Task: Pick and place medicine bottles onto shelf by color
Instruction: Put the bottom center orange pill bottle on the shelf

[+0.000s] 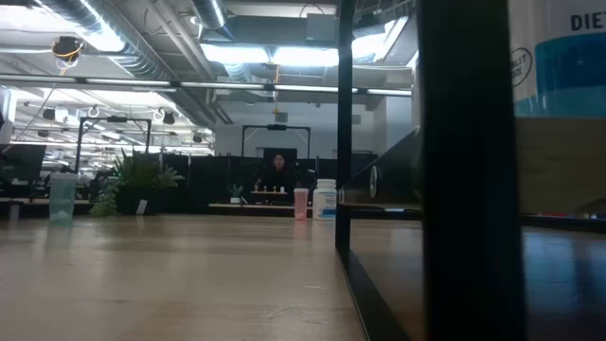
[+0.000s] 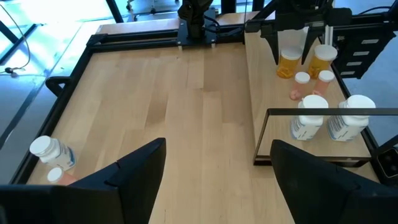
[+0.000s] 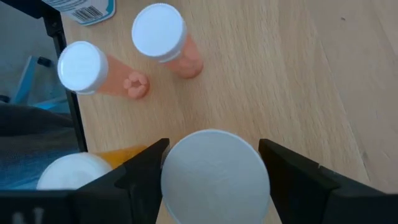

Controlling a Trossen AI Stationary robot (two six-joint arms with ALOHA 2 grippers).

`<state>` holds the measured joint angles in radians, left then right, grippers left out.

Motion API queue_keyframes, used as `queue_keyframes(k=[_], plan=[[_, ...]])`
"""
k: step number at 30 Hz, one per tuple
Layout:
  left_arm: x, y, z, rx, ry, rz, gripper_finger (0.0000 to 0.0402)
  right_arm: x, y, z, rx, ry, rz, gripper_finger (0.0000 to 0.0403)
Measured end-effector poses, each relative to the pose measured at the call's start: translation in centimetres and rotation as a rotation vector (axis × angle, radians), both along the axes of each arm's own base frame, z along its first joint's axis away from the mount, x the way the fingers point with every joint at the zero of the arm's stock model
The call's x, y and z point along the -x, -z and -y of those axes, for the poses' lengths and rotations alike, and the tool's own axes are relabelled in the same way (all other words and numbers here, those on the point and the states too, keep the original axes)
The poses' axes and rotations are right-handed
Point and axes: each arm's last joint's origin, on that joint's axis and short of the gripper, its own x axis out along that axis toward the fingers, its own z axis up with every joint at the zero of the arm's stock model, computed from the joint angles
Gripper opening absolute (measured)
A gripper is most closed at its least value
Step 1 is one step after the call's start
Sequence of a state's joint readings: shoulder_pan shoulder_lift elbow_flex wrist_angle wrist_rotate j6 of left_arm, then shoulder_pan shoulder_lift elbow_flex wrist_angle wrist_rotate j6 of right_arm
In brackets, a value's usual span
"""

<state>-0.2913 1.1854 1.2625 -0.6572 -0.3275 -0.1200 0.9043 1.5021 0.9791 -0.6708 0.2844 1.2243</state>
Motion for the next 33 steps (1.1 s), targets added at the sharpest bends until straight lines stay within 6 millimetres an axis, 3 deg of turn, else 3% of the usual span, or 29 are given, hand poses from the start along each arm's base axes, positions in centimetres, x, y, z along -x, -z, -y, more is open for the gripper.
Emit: queue_keyframes(k=[18, 29, 33], plan=[[0.0, 0.0, 0.0, 0.0, 0.0, 0.0, 0.0283, 0.1, 0.0, 0.1, 0.001, -0.002, -0.017, 0.0231], [0.0, 0.0, 0.0, 0.0, 0.0, 0.0, 0.0283, -1.0, 0.0, 0.8, -0.02, -0.049, -0.043, 0.024], [0.0, 0.0, 0.0, 0.0, 0.0, 0.0, 0.0283, -1.1, 0.0, 0.7, -0.033, -0.078, -0.046, 0.0223]])
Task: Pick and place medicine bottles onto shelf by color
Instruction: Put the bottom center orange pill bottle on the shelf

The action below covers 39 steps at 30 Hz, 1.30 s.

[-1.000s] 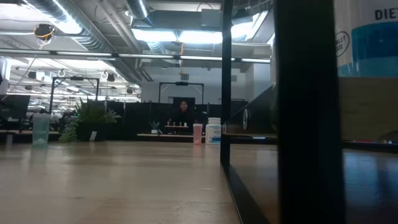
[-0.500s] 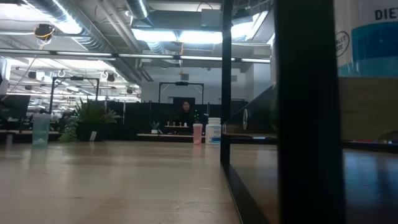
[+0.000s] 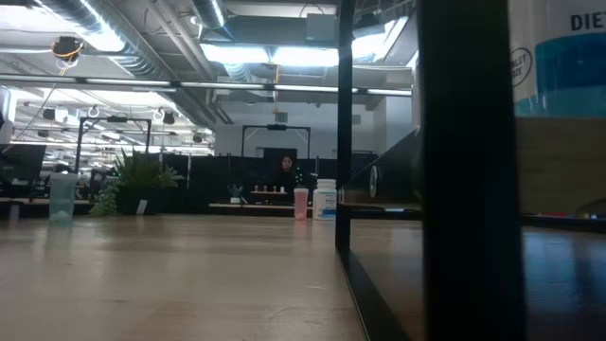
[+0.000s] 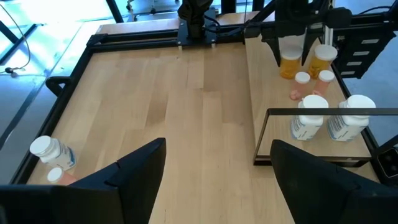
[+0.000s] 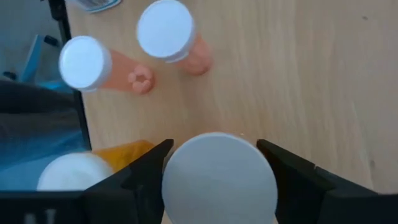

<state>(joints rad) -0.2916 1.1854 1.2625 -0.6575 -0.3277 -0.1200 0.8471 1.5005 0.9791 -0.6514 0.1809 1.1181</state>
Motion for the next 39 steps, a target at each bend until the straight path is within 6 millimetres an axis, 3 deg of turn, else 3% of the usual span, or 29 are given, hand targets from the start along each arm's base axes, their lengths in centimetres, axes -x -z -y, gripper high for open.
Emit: queue_keyframes(k=[6, 17, 39], plan=[[0.0, 0.0, -0.01, 0.0, 0.0, 0.0, 0.0283, 0.02, 0.01, 0.02, 0.003, -0.001, -0.002, 0.0214], [0.0, 0.0, -0.01, -0.001, 0.0, 0.0, 0.0283, 0.02, 0.01, 0.02, 0.003, -0.001, -0.002, 0.026], [0.01, -0.01, 0.0, 0.0, 0.0, 0.0, 0.0283, 0.05, -0.29, 0.06, -0.046, -0.018, -0.03, 0.0261]])
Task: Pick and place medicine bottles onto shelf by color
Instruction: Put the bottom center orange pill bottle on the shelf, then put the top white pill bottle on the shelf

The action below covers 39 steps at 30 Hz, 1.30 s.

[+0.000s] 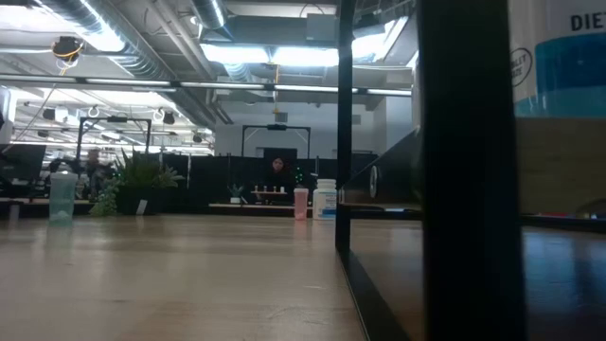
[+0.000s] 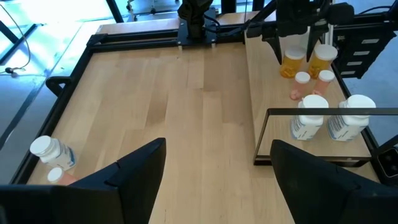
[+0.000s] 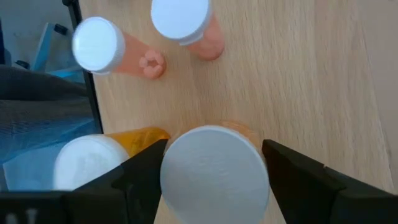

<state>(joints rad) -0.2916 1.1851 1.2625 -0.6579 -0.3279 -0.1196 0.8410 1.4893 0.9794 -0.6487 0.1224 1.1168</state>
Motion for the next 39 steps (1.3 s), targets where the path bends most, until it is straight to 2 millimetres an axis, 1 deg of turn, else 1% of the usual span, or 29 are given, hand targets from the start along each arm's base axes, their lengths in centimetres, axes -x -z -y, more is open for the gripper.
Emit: queue_keyframes(k=[4, 14, 19, 23, 28, 34, 36, 39], plan=[[0.0, 0.0, 0.0, 0.0, 0.0, 0.0, 0.0283, 0.2, -0.7, 0.3, -0.004, 0.005, 0.018, 0.0261], [0.0, 0.1, 0.0, -0.002, 0.0, -0.006, 0.0283, 0.4, -1.3, 0.4, -0.033, -0.007, 0.006, 0.0261], [0.0, 0.1, 0.0, -0.002, 0.0, -0.007, 0.0283, 0.3, -2.5, 0.2, -0.027, -0.028, 0.016, 0.0261], [0.0, 0.1, 0.0, -0.002, 0.0, -0.007, 0.0283, 0.2, -3.6, 0.6, 0.034, -0.008, 0.018, 0.0261], [0.0, 0.1, 0.0, -0.002, 0.0, -0.007, 0.0283, 0.2, -5.7, 1.5, 0.158, 0.043, 0.019, 0.0261], [0.0, 0.0, 0.0, 0.001, -0.002, -0.006, 0.0283, -0.7, -9.7, 3.3, 0.262, 0.113, 0.055, 0.0261], [0.0, 0.1, 0.0, 0.01, -0.015, -0.004, 0.0283, -1.0, -11.0, 3.8, 0.284, 0.102, 0.079, 0.0261], [0.1, 0.0, -0.2, 0.028, -0.06, 0.007, 0.0283, -1.5, -12.9, 4.3, 0.308, 0.029, 0.125, 0.0261]])
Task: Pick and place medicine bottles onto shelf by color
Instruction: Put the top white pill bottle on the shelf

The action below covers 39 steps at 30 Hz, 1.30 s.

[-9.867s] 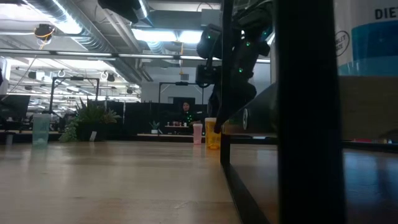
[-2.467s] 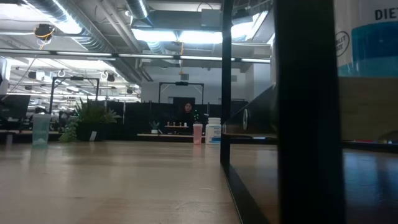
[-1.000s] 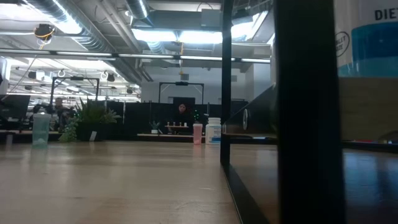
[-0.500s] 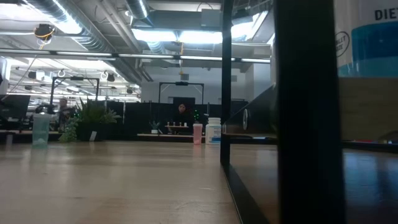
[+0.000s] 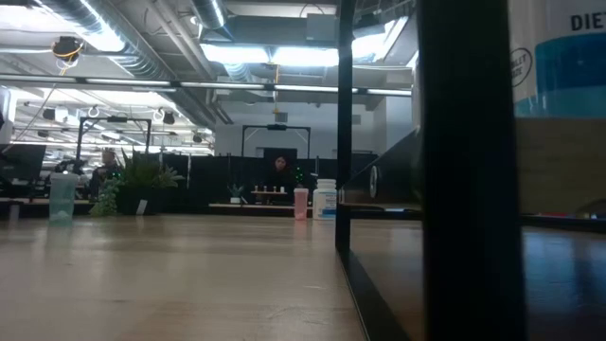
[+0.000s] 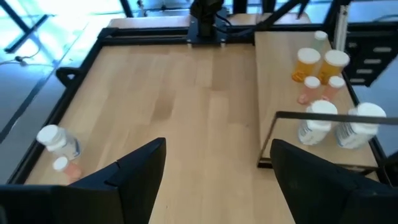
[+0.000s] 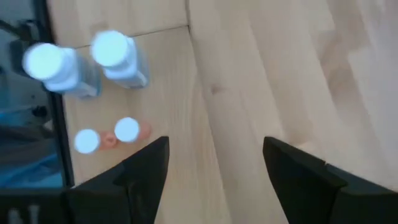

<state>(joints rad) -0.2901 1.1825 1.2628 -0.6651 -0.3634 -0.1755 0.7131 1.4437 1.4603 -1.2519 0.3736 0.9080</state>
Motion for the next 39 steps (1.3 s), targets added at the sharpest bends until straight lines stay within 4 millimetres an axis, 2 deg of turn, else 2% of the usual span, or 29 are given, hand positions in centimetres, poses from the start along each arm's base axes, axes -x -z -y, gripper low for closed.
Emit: queue_keyframes(k=[5, 13, 16, 19, 24, 31, 39], plan=[[0.3, -0.3, -0.2, 0.009, -0.033, 0.016, 0.0283, -1.0, -2.3, 1.2, 0.034, -0.087, 0.052, 0.0261], [1.4, -0.9, -1.0, 0.098, -0.129, 0.048, 0.0283, -2.1, -3.3, 4.6, 0.128, -0.085, -0.003, 0.0261], [1.7, -1.3, -1.9, 0.087, -0.163, 0.018, 0.0283, -2.8, -3.8, 6.1, 0.159, -0.085, -0.004, 0.0261], [2.0, -2.8, -2.9, 0.093, -0.205, 0.044, 0.0283, -3.4, -4.2, 7.7, 0.189, -0.083, -0.007, 0.0261], [2.9, -3.8, -4.7, 0.13, -0.331, -0.026, 0.0283, -4.5, -4.7, 10.3, 0.225, -0.09, 0.005, 0.0261], [3.9, -1.9, -6.1, 0.28, -0.585, -0.225, 0.0283, -5.9, -5.1, 13.1, 0.16, -0.22, 0.06, 0.0261], [4.0, 0.0, -7.1, 0.555, -0.901, -0.381, 0.0283, -6.1, -5.1, 14.9, 0.225, -0.302, 0.042, 0.0261]])
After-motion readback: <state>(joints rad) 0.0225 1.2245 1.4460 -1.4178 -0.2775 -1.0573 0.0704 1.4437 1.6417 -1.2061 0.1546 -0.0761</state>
